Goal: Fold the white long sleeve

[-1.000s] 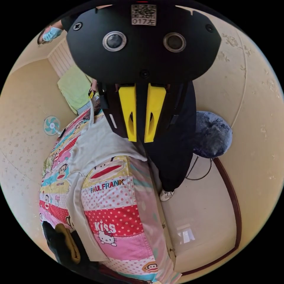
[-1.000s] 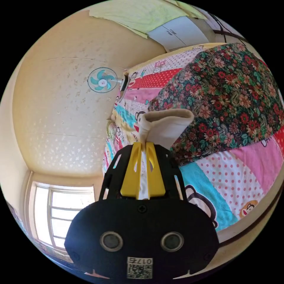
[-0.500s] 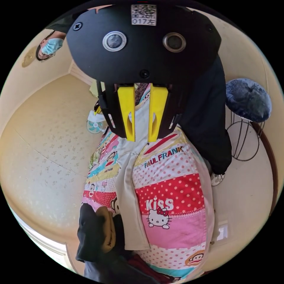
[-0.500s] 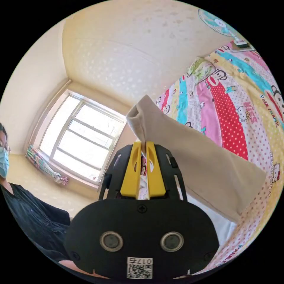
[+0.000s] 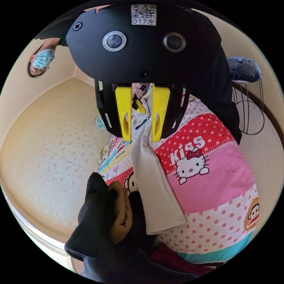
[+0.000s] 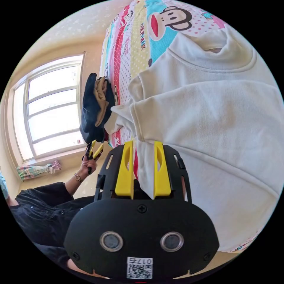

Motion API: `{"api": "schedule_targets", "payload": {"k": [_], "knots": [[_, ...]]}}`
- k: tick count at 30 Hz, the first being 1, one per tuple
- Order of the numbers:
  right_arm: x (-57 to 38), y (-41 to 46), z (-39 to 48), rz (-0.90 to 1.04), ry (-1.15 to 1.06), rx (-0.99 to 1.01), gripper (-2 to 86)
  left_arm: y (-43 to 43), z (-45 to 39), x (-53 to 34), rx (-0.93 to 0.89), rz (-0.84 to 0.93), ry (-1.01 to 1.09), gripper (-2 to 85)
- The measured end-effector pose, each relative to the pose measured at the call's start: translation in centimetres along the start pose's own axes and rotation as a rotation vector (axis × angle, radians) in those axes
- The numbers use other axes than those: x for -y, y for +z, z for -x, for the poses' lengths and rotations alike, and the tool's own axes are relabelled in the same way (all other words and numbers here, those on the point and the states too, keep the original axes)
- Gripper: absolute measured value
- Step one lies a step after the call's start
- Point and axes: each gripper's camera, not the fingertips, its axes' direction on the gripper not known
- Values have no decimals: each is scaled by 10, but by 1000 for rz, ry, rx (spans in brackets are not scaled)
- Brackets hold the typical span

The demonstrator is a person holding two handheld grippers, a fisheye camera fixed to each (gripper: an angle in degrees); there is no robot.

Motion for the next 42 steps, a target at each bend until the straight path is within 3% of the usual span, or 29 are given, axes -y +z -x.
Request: {"api": "schedule_targets", "payload": {"k": [5,8,10,17,22,29,37,42], "knots": [[-5,-24,8,-113,62,-61,86,-3,26,41,29,-213,-218,128],[-2,-16,0,-76,112,-90,82,0,44,53,-87,-368,-309,125],[-3,-10,-2,-58,124,-102,79,12,55,67,-172,-376,-326,103],[-12,6,-5,-8,143,-108,71,15,79,78,-159,-310,-365,36],[-15,-6,-12,-1,132,-93,63,-14,32,58,13,-294,-54,31],[-33,-50,-42,-60,139,-15,46,-19,-72,-30,44,-310,368,29],[-86,-111,-76,-183,183,121,30,167,-200,-176,-1,36,1012,28],[-135,-155,-98,-251,201,130,27,317,-191,-229,18,230,1131,30]]}}
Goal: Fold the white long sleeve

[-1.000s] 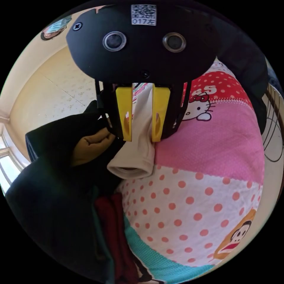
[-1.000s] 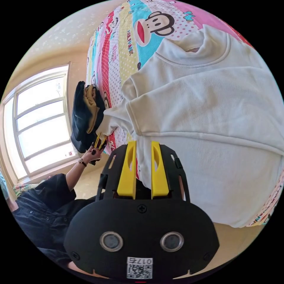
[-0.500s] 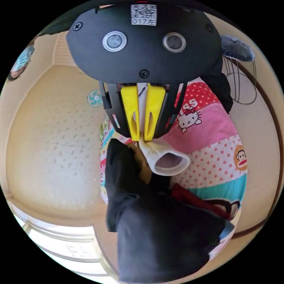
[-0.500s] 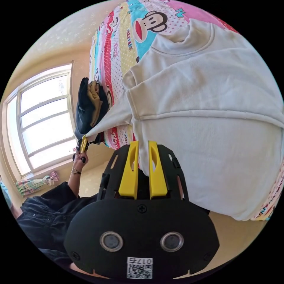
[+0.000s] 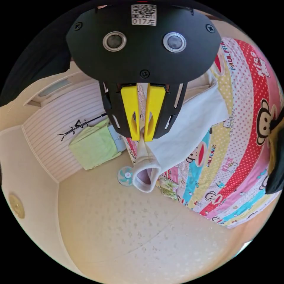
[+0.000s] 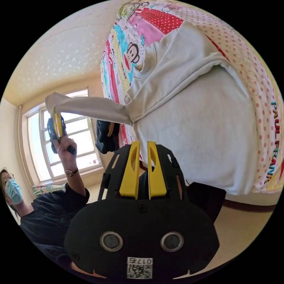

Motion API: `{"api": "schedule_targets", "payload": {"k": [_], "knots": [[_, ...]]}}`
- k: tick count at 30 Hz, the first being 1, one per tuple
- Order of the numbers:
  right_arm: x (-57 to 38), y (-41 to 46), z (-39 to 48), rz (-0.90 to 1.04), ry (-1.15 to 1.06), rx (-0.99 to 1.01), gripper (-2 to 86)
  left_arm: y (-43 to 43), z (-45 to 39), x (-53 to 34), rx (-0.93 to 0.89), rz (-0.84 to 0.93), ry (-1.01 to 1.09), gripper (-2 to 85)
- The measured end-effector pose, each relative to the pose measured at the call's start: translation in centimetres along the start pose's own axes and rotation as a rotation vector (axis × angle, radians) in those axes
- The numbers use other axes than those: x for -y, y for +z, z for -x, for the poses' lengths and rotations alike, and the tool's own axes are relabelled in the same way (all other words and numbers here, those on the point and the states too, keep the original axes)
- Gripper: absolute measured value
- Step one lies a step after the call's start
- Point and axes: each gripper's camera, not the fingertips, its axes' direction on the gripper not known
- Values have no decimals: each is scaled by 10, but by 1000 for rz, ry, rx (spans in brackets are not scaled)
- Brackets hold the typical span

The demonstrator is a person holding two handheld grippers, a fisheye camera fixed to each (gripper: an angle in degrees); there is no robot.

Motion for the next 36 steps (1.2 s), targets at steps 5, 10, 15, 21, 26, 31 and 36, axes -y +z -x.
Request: {"api": "schedule_targets", "payload": {"k": [5,10,15,21,26,31,36], "knots": [[-44,-73,-41,-93,67,-14,29,133,11,-32,-8,124,-2,34],[-81,-115,-84,-153,178,-19,37,256,58,-101,31,473,-111,83],[-96,-123,-108,-157,229,-11,64,224,77,-163,145,530,-154,88],[-76,-107,-93,-99,179,-188,108,85,112,-212,605,364,-332,138],[-53,-64,-88,-11,180,-418,116,46,165,-268,657,376,-645,158],[-44,-30,-79,147,136,-493,75,69,171,-302,595,412,-799,61],[-49,-51,-26,240,-40,-584,32,26,167,-275,422,331,-786,-3]]}}
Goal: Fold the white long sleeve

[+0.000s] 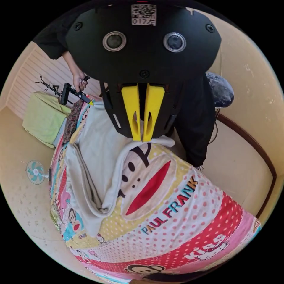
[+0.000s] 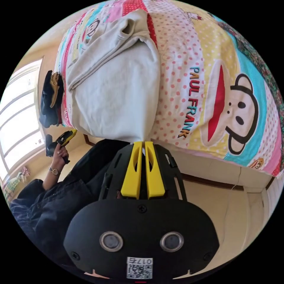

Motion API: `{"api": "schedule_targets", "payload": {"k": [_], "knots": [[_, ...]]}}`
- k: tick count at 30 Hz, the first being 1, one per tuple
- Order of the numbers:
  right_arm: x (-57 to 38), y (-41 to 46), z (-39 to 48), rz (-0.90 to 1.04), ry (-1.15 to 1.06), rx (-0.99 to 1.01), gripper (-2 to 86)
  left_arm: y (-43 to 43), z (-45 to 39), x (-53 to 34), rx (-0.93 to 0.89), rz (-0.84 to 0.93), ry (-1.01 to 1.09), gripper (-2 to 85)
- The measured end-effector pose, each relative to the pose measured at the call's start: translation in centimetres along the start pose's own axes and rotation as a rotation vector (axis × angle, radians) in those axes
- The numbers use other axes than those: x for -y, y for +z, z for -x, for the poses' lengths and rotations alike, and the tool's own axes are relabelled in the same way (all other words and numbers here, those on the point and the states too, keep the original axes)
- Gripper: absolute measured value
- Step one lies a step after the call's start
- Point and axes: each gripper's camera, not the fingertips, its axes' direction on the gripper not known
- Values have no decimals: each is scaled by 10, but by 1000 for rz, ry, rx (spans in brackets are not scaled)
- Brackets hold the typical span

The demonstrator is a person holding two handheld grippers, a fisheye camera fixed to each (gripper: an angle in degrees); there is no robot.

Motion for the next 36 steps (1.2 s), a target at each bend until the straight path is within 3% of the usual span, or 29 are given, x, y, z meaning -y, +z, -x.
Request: {"api": "schedule_targets", "payload": {"k": [6,10,14,20,25,28,32,36], "knots": [[-4,-98,17,-247,-62,151,30,-92,-49,23,-126,-129,271,-4],[40,-118,4,-361,16,258,51,-95,-66,79,-79,-178,281,52],[44,-120,-8,-408,86,358,85,-104,-57,103,-185,-212,266,97],[17,-47,-16,-230,120,285,116,-62,-27,86,-30,-55,262,124],[5,-20,-13,-251,148,246,104,-12,11,66,-15,100,182,120],[2,-15,-8,-220,156,185,84,-1,22,61,-26,131,123,52],[-27,-54,4,-354,87,200,96,-18,25,59,-50,110,119,39],[-34,-64,3,-339,80,104,119,-35,24,55,-33,125,191,24]]}}
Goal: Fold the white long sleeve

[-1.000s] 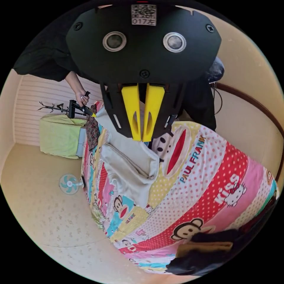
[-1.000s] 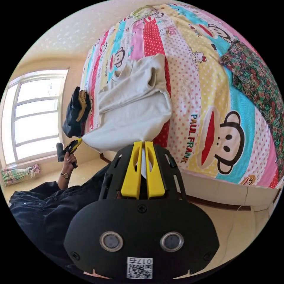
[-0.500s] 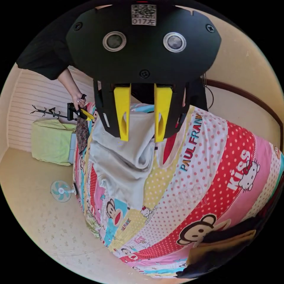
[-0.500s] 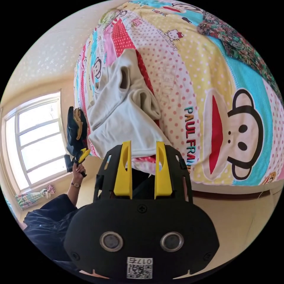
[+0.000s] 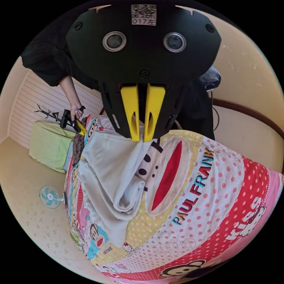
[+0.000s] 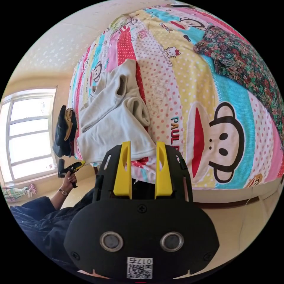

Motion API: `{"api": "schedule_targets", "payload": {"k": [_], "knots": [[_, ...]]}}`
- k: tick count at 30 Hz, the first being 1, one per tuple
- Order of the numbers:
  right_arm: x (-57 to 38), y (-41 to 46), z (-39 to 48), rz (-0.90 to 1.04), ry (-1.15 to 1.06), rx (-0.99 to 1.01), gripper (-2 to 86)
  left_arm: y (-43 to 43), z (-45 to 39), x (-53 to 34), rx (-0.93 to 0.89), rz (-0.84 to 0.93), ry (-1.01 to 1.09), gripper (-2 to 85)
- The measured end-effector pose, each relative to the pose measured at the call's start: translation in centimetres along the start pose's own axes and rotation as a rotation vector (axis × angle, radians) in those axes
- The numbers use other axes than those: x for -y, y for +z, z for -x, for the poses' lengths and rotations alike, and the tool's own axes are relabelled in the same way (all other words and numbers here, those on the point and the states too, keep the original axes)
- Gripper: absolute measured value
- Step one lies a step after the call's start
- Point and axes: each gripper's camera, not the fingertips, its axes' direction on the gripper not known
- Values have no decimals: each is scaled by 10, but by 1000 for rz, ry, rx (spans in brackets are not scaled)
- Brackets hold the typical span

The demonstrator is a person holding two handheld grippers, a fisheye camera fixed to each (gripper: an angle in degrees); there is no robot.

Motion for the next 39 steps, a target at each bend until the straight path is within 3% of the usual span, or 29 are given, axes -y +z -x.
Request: {"api": "schedule_targets", "payload": {"k": [4,7,11,14,18,23,30,35,37,39], "knots": [[1,51,-8,226,-9,10,103,-20,5,-10,-69,-13,12,14],[-17,37,3,196,-44,50,61,-45,8,-22,-174,-43,28,6],[-53,-54,14,-1,-125,542,37,-86,-1,-33,-450,-84,116,-1],[-71,-140,34,-132,-264,717,29,-129,-19,-42,-615,-153,208,-3],[-91,-224,62,-206,-405,738,20,-186,-46,-63,-715,-215,330,-2],[-145,-274,83,-157,-504,731,14,-213,-61,-108,-602,-152,395,-3],[-212,-269,45,-124,-359,801,11,-178,-8,-171,-678,-75,151,-4],[-145,-240,30,-114,-229,726,11,-150,7,-136,-740,-129,45,-8],[-97,-230,37,-131,-225,687,11,-151,14,-91,-949,-277,53,-9],[-44,-221,48,-175,-241,688,12,-154,16,-50,-972,-348,28,-9]]}}
